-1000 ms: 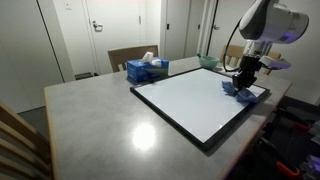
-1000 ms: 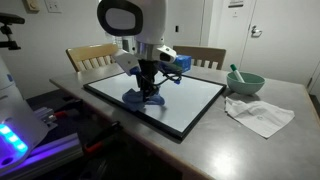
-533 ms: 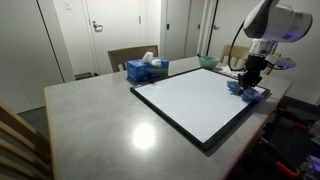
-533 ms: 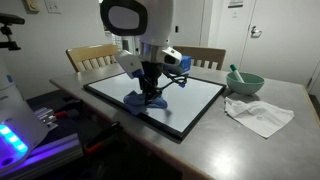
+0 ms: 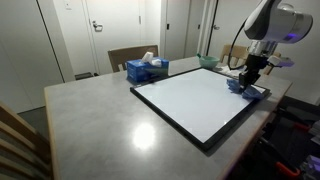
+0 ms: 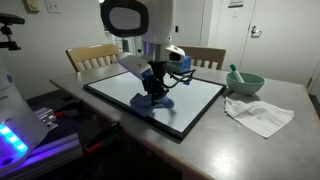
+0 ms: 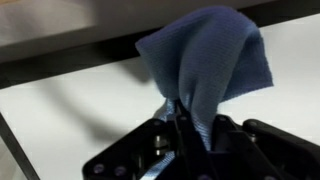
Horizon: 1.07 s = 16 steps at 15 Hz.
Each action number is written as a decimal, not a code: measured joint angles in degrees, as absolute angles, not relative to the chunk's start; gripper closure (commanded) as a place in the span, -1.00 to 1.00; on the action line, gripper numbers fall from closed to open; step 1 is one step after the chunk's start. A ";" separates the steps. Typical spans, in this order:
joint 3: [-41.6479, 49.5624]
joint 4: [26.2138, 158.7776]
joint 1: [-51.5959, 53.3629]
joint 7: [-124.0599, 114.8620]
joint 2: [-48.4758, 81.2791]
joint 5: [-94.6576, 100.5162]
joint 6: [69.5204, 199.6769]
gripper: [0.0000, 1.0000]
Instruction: Wipe the whiteboard with the blue towel
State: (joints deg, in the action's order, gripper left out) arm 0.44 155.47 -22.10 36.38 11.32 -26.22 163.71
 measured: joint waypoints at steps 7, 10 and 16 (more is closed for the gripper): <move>3.24 155.31 -23.16 41.40 12.82 -24.54 169.69 0.92; 6.17 154.15 -23.25 41.40 14.15 -22.75 171.49 0.92; 9.45 149.31 -23.64 41.36 17.55 -22.58 172.05 0.92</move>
State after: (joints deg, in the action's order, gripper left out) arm 9.45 149.31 -23.64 41.36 17.55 -22.58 172.05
